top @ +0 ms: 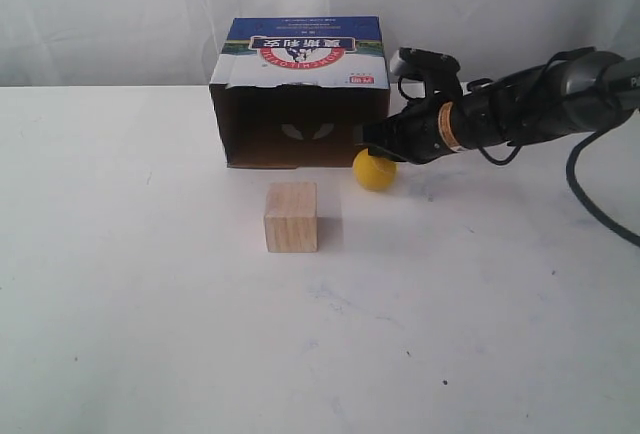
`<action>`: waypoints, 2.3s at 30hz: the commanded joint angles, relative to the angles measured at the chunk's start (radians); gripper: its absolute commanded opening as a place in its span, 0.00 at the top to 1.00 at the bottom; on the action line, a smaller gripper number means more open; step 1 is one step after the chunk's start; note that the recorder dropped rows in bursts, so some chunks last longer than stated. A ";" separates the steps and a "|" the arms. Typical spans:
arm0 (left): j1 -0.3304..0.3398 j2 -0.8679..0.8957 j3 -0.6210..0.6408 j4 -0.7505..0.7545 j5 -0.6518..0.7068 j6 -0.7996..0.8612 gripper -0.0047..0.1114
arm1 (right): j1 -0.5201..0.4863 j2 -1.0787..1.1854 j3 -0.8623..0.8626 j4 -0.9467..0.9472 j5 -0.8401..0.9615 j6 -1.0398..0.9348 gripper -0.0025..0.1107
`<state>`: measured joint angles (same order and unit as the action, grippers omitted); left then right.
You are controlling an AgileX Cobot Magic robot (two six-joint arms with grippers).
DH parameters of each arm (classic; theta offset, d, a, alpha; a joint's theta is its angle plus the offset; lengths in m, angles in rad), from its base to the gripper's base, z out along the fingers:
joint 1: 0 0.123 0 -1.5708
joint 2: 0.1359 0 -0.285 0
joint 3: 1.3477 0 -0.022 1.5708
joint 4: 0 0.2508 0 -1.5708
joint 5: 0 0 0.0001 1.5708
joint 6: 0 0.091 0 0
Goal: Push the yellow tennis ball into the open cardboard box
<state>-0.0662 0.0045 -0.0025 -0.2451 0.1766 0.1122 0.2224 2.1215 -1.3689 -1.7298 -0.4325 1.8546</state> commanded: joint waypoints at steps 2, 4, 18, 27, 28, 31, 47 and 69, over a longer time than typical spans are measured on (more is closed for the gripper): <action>-0.004 -0.005 0.003 -0.011 0.003 0.000 0.96 | 0.028 0.003 0.004 -0.015 -0.010 0.009 0.98; -0.004 -0.005 0.003 -0.011 0.003 0.000 0.96 | 0.043 0.003 0.004 -0.015 0.026 0.007 0.98; -0.004 -0.005 0.003 -0.011 0.003 0.000 0.96 | 0.056 0.003 0.004 -0.015 0.148 -0.084 0.98; -0.004 -0.005 0.003 -0.011 0.003 0.000 0.96 | 0.056 0.015 -0.027 -0.015 0.147 -0.084 0.98; -0.004 -0.005 0.003 -0.011 0.003 0.000 0.96 | 0.056 0.020 -0.038 -0.015 0.139 -0.081 0.98; -0.004 -0.005 0.003 -0.011 0.003 0.000 0.96 | 0.056 0.035 -0.072 -0.015 0.117 -0.053 0.98; -0.004 -0.005 0.003 -0.011 0.003 0.000 0.96 | 0.079 0.102 -0.150 -0.015 0.111 -0.045 0.98; -0.004 -0.005 0.003 -0.011 0.003 0.000 0.96 | 0.079 0.011 -0.155 -0.015 0.089 -0.064 0.98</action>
<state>-0.0662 0.0045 -0.0025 -0.2451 0.1766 0.1122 0.3035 2.1460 -1.5217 -1.7372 -0.3501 1.8039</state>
